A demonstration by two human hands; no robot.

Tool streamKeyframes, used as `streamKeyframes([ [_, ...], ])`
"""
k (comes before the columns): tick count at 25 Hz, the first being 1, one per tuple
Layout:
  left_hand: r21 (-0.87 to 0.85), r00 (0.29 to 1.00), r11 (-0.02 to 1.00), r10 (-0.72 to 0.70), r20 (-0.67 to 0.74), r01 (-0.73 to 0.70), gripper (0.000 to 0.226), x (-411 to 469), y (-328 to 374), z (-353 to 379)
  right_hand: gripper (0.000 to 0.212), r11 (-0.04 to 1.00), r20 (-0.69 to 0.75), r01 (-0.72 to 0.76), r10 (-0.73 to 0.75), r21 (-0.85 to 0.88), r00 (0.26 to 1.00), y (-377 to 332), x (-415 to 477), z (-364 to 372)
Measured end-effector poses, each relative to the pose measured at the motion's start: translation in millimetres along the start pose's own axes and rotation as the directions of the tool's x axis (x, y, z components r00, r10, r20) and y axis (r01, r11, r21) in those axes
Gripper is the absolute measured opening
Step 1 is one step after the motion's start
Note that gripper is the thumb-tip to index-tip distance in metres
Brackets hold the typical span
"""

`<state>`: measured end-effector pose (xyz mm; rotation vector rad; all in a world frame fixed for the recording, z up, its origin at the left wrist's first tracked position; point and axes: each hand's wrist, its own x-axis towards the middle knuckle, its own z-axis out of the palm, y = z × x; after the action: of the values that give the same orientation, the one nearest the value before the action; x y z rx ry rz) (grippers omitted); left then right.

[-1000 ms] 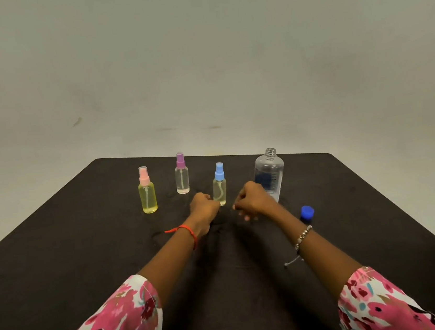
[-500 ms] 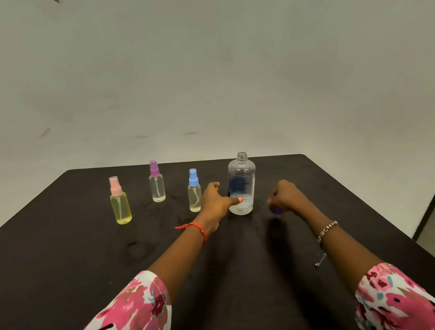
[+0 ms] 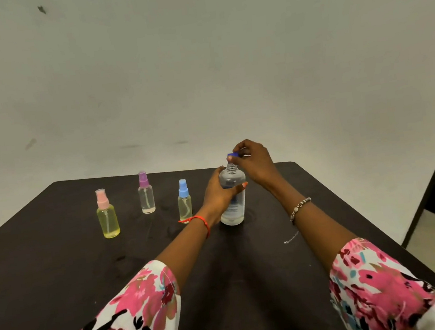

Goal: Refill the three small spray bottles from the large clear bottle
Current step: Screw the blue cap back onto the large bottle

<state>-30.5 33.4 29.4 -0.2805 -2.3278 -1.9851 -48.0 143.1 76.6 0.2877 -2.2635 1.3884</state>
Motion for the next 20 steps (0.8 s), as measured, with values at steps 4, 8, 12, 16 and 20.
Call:
streamKeyframes([
  [4,-0.025,1.0,1.0,0.008,-0.02,-0.009,0.052,2,1,0,0.021,0.998,0.078,0.02,-0.016,-0.054,0.997,8,-1,1],
  [8,-0.028,1.0,1.0,-0.008,-0.016,0.008,0.051,5,1,-2,0.029,0.984,0.182,0.078,-0.049,-0.16,0.982,10,-1,0],
  [12,-0.023,1.0,1.0,-0.016,0.015,0.016,0.05,7,-1,-2,0.027,0.968,0.103,0.083,-0.06,-0.236,0.993,14,3,-1],
  [16,-0.016,1.0,1.0,-0.024,0.016,0.025,0.053,6,1,-3,0.027,0.925,0.034,0.067,-0.059,-0.375,0.998,11,4,8],
  [20,-0.014,0.999,1.0,-0.022,0.027,0.023,0.052,6,2,-3,0.036,0.874,0.084,0.029,0.014,-0.486,0.996,2,10,8],
])
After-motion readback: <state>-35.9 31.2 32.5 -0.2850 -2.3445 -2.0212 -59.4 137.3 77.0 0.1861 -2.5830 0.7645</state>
